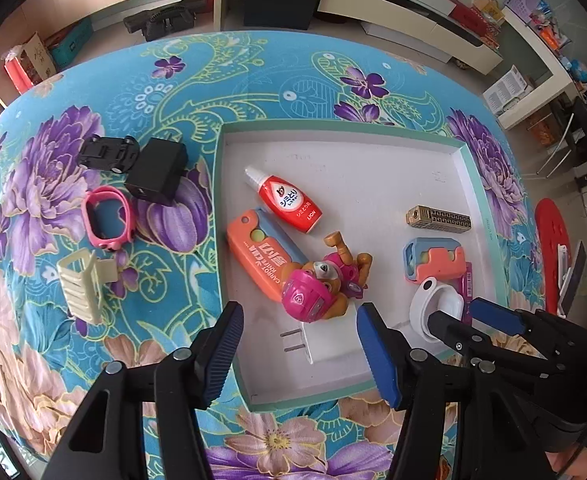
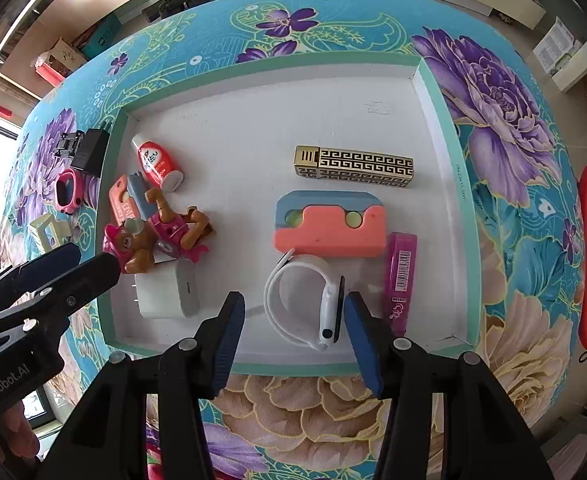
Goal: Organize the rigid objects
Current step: 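Carry the smartwatch and pink figure into the tray and open both tools, then withdraw both tools to the pile and grasp the cream plastic holder with the left tool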
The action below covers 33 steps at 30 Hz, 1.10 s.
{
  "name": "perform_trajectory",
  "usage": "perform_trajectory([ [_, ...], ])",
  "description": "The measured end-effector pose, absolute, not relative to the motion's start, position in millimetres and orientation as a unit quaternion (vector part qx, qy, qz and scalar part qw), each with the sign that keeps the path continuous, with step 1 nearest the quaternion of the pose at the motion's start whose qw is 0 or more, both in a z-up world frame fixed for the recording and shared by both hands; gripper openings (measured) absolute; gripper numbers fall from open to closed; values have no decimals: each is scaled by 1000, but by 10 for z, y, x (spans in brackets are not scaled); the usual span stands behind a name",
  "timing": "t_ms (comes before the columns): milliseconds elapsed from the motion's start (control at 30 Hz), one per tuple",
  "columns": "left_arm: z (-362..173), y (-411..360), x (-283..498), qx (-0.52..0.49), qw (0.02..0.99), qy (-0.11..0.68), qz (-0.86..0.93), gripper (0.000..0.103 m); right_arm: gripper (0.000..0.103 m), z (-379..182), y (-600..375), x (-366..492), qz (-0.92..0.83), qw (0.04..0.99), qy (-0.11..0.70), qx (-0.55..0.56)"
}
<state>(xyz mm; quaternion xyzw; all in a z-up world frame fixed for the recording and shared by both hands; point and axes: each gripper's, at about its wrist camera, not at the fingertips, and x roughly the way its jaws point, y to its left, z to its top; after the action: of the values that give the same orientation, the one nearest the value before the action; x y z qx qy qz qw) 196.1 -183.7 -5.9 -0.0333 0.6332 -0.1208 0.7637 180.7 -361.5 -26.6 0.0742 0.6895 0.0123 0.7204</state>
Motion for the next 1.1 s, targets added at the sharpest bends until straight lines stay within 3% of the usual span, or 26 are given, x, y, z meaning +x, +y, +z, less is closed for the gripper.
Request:
perform_trajectory([
  [133, 27, -1713, 1887, -38, 769, 629, -104, 75, 55, -109, -3564, 1741, 14, 728, 682, 70],
  [233, 82, -1637, 1829, -34, 773, 626, -94, 87, 74, 21, -3524, 1657, 11, 736, 673, 69],
  [367, 167, -1522, 1766, -40, 785, 613, -82, 103, 79, 139, -3461, 1603, 19, 742, 667, 68],
  [633, 279, -1242, 1695, -39, 799, 598, -58, 103, 82, 297, -3348, 1570, 19, 757, 651, 60],
  [733, 302, -1073, 1696, -49, 801, 595, -47, 103, 100, 329, -3280, 1569, 21, 759, 648, 56],
  [1100, 297, -286, 1790, -89, 809, 581, 7, 103, 100, 376, -2834, 1699, 39, 765, 642, 41],
])
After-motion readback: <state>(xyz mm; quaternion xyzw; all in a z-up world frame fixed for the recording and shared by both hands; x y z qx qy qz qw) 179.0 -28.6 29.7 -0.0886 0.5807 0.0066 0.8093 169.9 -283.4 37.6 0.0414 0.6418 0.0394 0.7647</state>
